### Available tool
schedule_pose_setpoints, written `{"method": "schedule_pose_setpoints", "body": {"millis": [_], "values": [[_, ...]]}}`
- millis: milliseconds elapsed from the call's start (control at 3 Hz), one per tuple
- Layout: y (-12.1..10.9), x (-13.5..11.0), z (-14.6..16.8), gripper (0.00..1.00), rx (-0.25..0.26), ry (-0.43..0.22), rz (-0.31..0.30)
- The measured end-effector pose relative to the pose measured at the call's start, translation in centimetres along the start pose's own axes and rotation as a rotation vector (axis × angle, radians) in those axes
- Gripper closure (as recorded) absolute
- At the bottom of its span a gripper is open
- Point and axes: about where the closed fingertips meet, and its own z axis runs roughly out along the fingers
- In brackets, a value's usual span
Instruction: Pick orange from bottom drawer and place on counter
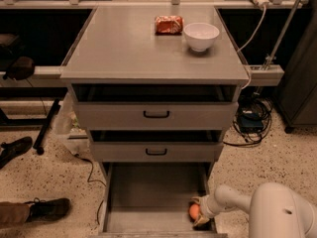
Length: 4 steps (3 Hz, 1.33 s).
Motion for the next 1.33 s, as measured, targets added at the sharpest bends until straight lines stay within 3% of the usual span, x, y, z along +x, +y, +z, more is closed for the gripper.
{"method": "schedule_pose_setpoints", "body": {"millis": [1000,1333], "values": [[0.4,-1.3,-2.1,0.99,0.021,-0.024,-0.019],[0.3,-3.5,-4.7,1.0,0.049,-0.039,-0.06]]}}
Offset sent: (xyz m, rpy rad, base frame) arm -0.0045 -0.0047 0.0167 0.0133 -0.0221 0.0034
